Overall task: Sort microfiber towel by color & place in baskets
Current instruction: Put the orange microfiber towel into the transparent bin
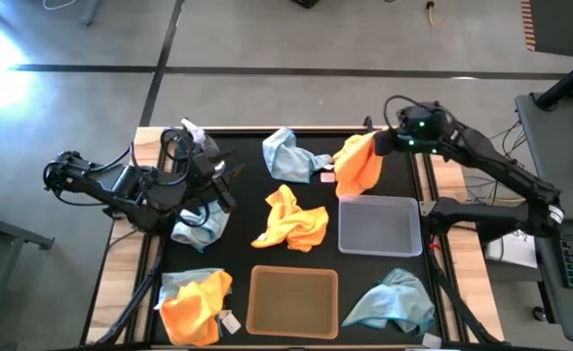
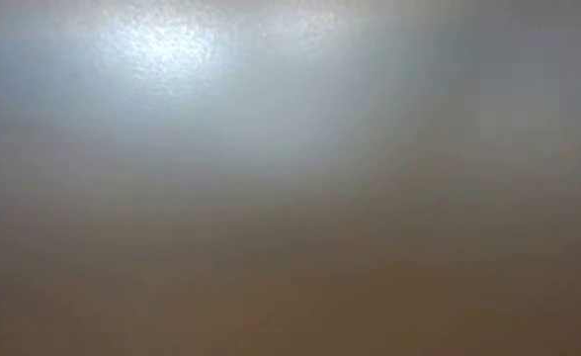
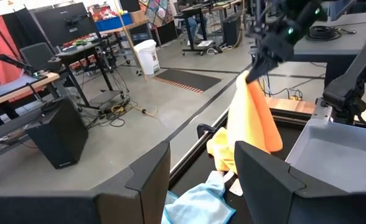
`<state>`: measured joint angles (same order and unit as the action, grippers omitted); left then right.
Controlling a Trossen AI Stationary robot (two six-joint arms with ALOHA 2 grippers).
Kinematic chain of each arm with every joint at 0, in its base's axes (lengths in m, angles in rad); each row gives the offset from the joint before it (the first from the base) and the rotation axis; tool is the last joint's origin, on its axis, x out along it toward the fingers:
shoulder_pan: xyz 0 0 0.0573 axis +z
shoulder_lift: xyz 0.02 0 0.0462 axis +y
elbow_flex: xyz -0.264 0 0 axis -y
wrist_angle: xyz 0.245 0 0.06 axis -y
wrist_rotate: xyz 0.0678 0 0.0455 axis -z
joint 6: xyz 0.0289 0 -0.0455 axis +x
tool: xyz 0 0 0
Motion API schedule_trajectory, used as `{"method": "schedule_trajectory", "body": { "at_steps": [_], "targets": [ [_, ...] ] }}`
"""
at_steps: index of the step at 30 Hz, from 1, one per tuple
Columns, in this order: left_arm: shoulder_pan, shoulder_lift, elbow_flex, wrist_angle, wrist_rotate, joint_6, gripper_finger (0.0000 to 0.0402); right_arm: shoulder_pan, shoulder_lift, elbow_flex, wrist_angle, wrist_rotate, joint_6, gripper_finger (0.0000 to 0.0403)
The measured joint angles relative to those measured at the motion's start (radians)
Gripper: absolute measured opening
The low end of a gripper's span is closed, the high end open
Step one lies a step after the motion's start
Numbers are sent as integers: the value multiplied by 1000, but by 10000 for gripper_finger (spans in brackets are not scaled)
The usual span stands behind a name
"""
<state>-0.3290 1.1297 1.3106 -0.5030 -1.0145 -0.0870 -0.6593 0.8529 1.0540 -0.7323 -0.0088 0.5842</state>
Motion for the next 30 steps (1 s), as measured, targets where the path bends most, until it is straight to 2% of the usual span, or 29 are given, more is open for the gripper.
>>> {"method": "schedule_trajectory", "body": {
  "at_steps": [11, 19, 24, 30],
  "targets": [
    [0, 0, 0, -14, 1, 1, 165, 160, 39, 283, 1, 0, -19, 9],
    [0, -8, 0, -15, 3, 11, 165, 312, 97, 481, -199, 0, -2, 9],
    [0, -21, 0, -15, 3, 30, 165, 415, 113, 511, -304, -2, 92, 9],
    [0, -43, 0, -14, 3, 52, 165, 544, 113, 511, -349, -3, 205, 9]
  ]
}}
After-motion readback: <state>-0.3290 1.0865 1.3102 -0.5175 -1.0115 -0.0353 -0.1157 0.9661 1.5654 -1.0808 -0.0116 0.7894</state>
